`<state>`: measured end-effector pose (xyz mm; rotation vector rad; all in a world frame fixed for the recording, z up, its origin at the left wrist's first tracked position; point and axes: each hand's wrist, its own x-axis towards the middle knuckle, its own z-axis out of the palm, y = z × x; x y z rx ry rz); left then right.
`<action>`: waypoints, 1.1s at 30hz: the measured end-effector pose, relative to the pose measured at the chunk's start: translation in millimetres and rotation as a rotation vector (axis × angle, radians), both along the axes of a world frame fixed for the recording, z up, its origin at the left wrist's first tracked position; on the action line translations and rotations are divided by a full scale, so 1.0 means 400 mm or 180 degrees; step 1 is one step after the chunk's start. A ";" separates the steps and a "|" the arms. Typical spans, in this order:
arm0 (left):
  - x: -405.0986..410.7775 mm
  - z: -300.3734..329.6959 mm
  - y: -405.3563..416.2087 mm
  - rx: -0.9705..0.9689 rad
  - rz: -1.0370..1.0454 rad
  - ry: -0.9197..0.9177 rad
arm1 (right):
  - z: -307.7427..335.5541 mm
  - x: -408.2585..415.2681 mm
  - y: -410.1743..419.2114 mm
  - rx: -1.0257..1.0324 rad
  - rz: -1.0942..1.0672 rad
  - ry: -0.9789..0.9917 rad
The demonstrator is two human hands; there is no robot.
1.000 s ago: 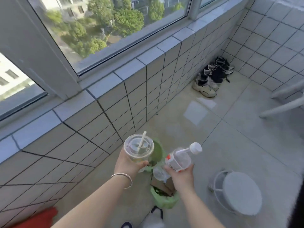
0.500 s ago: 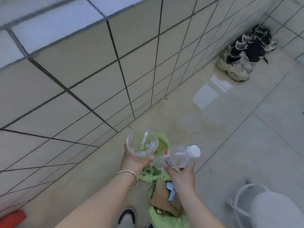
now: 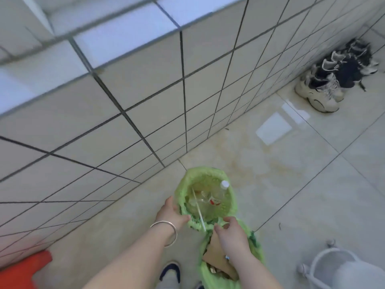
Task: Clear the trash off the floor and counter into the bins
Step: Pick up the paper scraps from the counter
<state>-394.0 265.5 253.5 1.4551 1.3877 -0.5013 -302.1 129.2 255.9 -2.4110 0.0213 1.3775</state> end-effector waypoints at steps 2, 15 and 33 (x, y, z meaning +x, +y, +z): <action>-0.004 0.074 0.005 -0.0014 0.0103 -0.0115 | 0.074 -0.007 0.022 0.0133 0.0161 -0.0093; -0.394 0.761 -0.037 0.1026 0.1529 -0.1177 | 0.787 -0.352 0.193 0.1858 0.1306 -0.0511; -1.754 1.246 -0.448 0.2579 0.4097 -0.0760 | 1.205 -1.662 0.087 0.2758 0.3620 0.0710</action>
